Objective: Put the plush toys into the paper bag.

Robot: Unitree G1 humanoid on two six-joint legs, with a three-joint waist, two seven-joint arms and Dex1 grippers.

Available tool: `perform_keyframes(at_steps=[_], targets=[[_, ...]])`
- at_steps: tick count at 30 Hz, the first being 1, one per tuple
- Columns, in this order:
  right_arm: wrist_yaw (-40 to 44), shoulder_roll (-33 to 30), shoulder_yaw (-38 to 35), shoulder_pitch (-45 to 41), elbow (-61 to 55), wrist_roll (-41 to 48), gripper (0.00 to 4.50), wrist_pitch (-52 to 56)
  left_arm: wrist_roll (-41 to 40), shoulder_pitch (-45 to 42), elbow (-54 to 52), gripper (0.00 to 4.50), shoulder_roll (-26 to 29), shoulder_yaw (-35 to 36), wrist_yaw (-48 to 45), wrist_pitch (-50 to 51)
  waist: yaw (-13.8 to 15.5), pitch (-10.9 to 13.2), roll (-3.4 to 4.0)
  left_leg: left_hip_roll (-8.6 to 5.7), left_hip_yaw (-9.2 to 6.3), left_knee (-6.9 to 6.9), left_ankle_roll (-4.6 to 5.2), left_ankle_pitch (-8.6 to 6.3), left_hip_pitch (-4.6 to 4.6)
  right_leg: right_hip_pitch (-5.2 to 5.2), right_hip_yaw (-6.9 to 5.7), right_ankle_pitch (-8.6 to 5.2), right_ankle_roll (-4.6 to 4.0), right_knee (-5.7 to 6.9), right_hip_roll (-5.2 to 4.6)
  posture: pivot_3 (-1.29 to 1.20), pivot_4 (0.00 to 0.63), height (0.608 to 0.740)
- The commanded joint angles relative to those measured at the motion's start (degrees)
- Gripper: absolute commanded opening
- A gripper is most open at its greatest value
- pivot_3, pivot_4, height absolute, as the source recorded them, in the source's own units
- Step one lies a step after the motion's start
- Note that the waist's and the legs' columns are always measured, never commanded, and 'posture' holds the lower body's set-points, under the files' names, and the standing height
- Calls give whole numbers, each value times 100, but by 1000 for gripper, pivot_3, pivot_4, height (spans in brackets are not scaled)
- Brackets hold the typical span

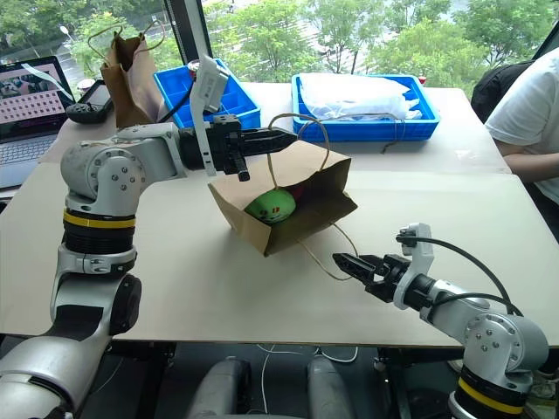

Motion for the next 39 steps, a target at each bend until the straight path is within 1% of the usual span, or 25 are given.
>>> perform_keyframes(at_steps=[1, 5, 6, 7, 9, 12, 16, 19, 24, 32, 36, 39], targets=[[-122, 243, -468, -171, 34, 1010, 2716, 17, 9, -135, -179, 0, 81, 93, 7, -66, -11, 0, 0, 0, 0, 0, 0, 0, 0, 0, 0, 0, 0, 0, 0, 0, 150, 702], [-528, 270, -669, -467, 114, 2130, 1362, -161, 26, -130, -202, 0, 141, 90, 20, -82, -22, 0, 0, 0, 1, 1, 0, 0, 1, 1, 2, 0, 0, 1, 0, 0, 150, 702], [-742, 293, -585, -658, 86, 2564, 1050, -314, 0, -128, -131, 0, 109, 251, 170, -101, -22, 0, 0, 1, 0, 0, 0, 0, 4, 4, 0, 0, 0, 1, 0, 0, 150, 702], [-977, 306, -451, -840, 48, 2959, 637, -478, 4, -110, -93, 0, 113, 364, 264, -153, -27, 0, 0, 2, -1, 0, 0, 0, 4, 5, -2, 0, 0, 0, 1, 0, 150, 702], [-1431, 324, -157, -1171, -38, 3552, 42, -819, 60, -36, -120, 0, 171, 459, 340, -275, -53, 1, 1, 3, 2, -1, 0, 0, 2, -2, 2, 0, 0, 1, 1, 0, 150, 702], [-2182, 300, 369, -1643, -107, 4071, 15, -1320, 264, 52, -119, 0, 270, 443, 404, -509, -63, 1, 1, 4, 0, -3, 0, 0, 4, -1, 0, 0, 0, 3, 3, 0, 150, 702], [-2889, 255, 1018, -2458, -57, 4370, 15, -1938, 506, 80, 2, 0, 451, 306, 270, -797, -41, 1, 1, 3, -1, -3, 0, 1, 0, -2, -1, 0, 0, 2, 1, 0, 150, 702], [-3056, 119, 1297, -3015, 233, 4212, 15, -2181, 521, 122, -4, 0, 450, 366, 275, -848, -16, 1, 1, 3, -1, -1, 0, 1, -5, -5, -3, 1, 0, 1, 0, 0, 150, 702], [-3190, -196, 1455, -3517, 511, 4076, 15, -2489, 545, 203, -47, 0, 380, 364, 320, -893, 8, 1, 1, 3, -2, -2, 0, 1, -9, -4, -11, 1, -1, -5, -5, 0, 150, 702], [-3516, -629, 1597, -3366, 372, 4461, 15, -2665, 318, 337, -354, 0, 210, 502, 531, -581, -12, 1, 0, 6, -5, -2, 1, 1, -14, -7, -14, 1, -2, -4, -3, 0, 150, 702], [-3695, -811, 1679, -3204, 264, 4652, 15, -2718, -64, 303, -403, 0, 47, 710, 606, -254, -18, 1, 0, 6, -5, -2, 2, 2, -13, -7, -14, 1, -1, -2, -3, 0, 150, 702], [-3742, -1101, 1726, -2986, 208, 4749, 15, -2665, -150, 298, -456, 0, 96, 649, 451, -188, -15, 1, 0, 6, -6, -2, 3, 2, -13, -7, -15, 1, -1, -2, -4, 0, 150, 702]])
